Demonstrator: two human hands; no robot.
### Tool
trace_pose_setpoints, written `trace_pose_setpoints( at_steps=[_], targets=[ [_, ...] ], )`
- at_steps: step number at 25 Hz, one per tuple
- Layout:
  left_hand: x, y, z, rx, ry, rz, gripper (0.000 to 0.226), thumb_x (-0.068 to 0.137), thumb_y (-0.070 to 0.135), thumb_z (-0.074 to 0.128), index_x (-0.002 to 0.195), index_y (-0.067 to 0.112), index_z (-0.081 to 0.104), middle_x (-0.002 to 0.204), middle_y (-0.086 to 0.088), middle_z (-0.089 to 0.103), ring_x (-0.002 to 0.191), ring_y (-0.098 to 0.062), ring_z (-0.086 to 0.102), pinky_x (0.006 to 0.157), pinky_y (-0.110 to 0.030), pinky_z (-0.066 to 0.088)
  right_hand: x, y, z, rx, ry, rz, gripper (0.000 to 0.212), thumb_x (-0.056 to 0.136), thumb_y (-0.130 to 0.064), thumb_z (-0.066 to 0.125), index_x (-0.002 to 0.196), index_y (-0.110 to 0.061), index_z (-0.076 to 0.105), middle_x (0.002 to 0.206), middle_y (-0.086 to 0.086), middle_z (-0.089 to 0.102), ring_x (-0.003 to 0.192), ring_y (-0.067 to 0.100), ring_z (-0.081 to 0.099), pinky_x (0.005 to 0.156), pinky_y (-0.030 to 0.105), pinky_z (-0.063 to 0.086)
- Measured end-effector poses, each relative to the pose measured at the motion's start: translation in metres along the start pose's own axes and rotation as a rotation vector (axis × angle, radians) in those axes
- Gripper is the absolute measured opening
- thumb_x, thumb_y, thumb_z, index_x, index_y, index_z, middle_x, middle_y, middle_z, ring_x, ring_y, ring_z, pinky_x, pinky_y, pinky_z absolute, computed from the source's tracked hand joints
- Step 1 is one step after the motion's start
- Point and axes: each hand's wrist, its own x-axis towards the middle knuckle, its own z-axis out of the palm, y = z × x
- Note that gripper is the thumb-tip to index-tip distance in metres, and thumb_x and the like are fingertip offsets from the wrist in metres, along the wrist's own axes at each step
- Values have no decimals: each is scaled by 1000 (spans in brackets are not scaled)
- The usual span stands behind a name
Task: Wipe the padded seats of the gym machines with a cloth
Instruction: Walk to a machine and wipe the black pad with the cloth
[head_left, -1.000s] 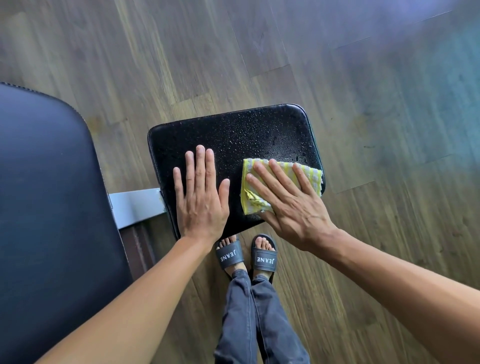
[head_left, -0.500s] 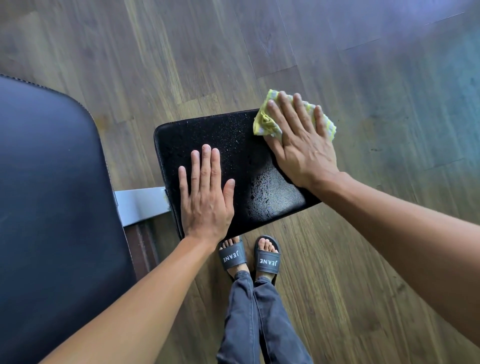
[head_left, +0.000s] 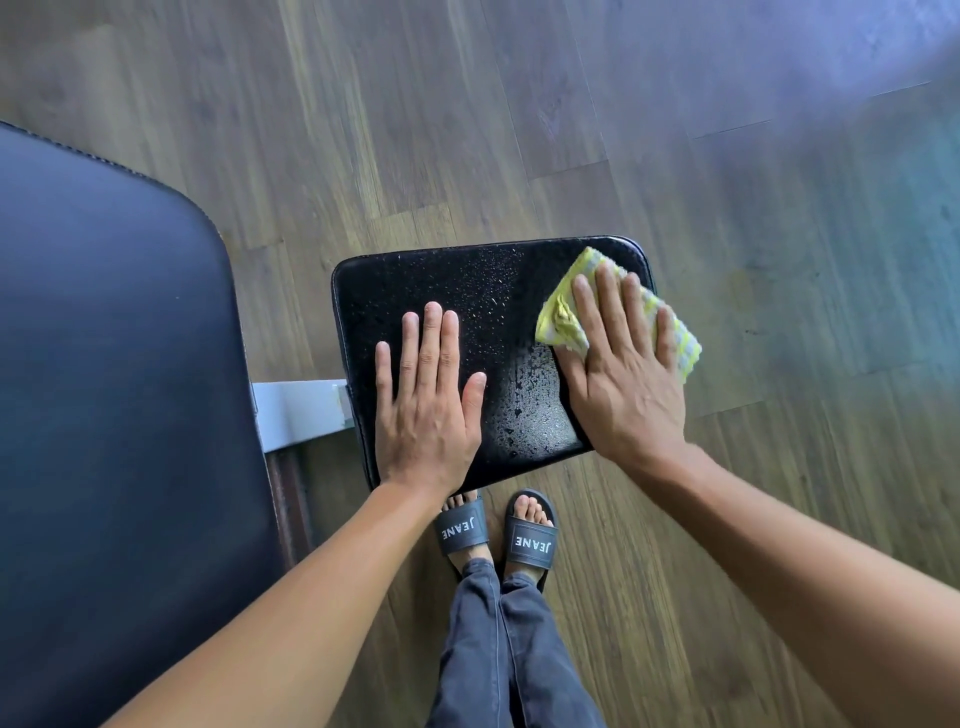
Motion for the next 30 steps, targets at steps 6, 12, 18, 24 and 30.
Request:
trace_pose_setpoints(
  at_steps=[6,12,18,24,30],
  targets=[
    [4,-3,-7,-290,33,-37,56,103,34,23,153,8,24,162,-6,19,151,-19,11,123,-44,9,48,-50,0,11,-43,-123,61,101,-49,21,156,-28,5,165,-6,-1,151,14,-6,122,43,-7],
    [6,-15,-12,-494,81,-303,60,99,33,14,151,5,24,161,-7,18,151,-19,8,124,-33,1,-11,-60,14,-52,-28,-411,63,98,-47,34,155,-24,18,164,-2,13,151,17,8,122,45,8],
    [12,6,-32,-539,142,-268,53,101,27,20,150,10,33,159,-4,28,150,-17,15,124,-41,6,-23,-41,-21,494,-228,-368,58,99,-44,44,152,-26,29,161,-10,21,151,6,7,123,28,1],
    [1,49,-24,-200,-67,328,51,102,29,33,150,11,34,159,-5,28,150,-24,18,121,-52,17,3,18,-21,415,18,16,49,101,-16,40,149,-22,35,161,-4,23,151,13,11,124,38,9],
    [-29,50,-13,-73,-155,299,68,101,55,17,155,14,15,164,-3,9,152,-22,5,122,-50,9,6,24,-12,290,-77,-32,58,102,-22,33,156,-28,12,164,-9,0,151,10,-8,122,35,-2]
  ],
)
